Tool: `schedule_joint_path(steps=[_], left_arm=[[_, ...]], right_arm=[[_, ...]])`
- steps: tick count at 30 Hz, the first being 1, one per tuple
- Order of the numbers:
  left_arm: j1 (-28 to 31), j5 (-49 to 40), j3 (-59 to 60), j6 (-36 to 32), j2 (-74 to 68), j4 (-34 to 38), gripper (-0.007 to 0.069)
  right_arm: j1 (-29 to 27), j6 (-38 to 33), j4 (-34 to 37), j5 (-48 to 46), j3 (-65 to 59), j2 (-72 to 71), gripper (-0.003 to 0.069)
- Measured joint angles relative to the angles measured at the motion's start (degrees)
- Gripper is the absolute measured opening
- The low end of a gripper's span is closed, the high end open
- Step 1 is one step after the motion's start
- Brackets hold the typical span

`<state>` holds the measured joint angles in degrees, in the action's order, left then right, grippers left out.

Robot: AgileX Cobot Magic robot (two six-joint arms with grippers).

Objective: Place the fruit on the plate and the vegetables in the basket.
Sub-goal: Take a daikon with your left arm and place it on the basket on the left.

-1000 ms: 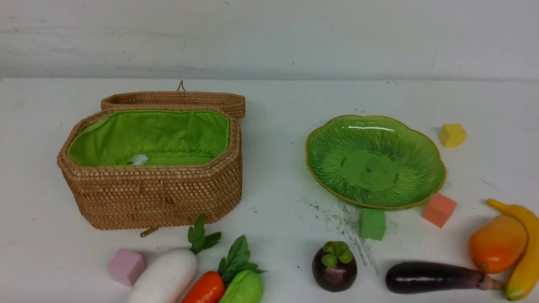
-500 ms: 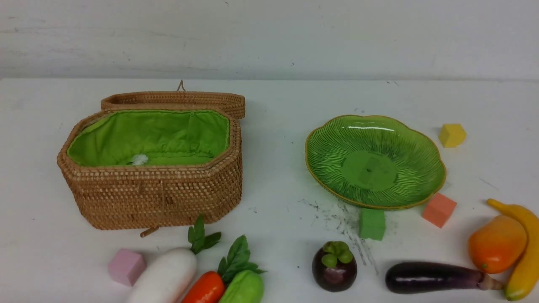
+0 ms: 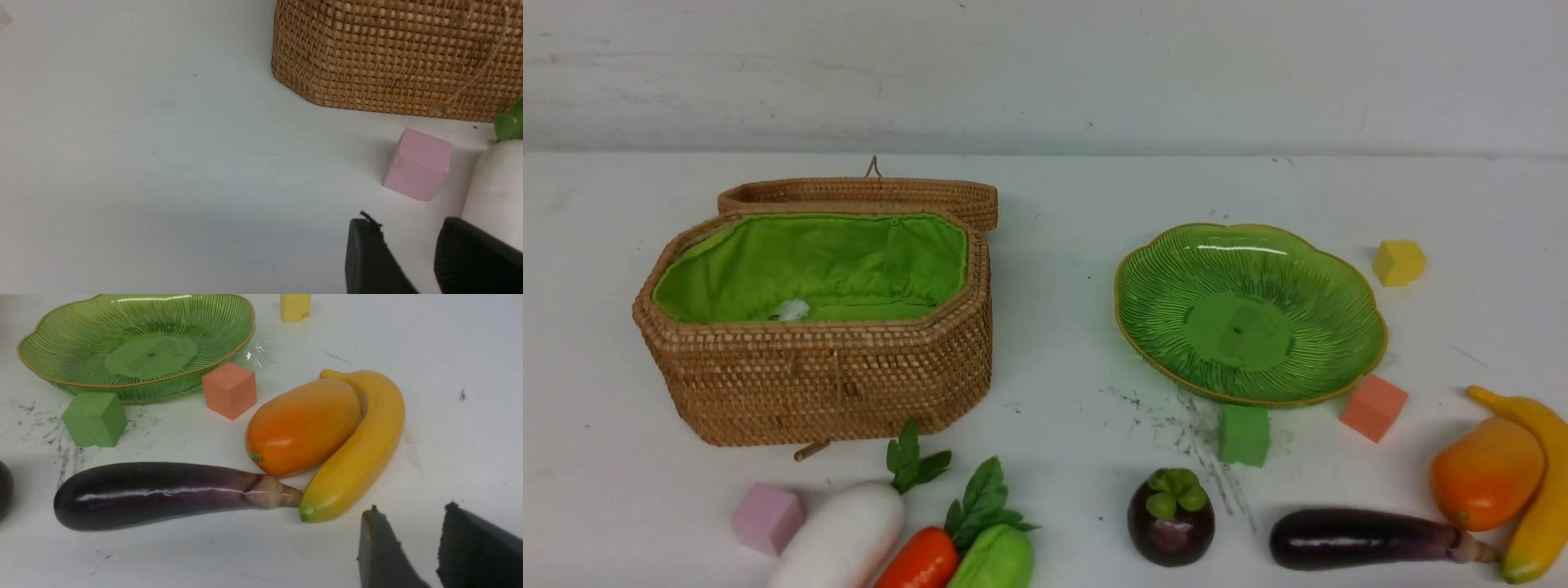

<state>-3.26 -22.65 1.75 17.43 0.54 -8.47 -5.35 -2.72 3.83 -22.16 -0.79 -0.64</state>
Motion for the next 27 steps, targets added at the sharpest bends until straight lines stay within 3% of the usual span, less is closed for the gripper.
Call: schedule_joint_path(steps=[10, 20, 27], left_arm=[[0.0, 1.9, 0.0, 0.5, 0.0, -0.1, 0.0241], [0.0, 28.4, 0.0, 5.8, 0.0, -0.1, 0.0241], [0.0, 45.3, -0.2, 17.5, 0.0, -0.2, 0.0241]], right_arm=[[0.0, 0.0, 0.0, 0.0, 0.0, 0.0, 0.0242], [0.0, 0.0, 0.0, 0.0, 0.0, 0.0, 0.0242], [0.0, 0.0, 0.0, 0.0, 0.0, 0.0, 0.0242]])
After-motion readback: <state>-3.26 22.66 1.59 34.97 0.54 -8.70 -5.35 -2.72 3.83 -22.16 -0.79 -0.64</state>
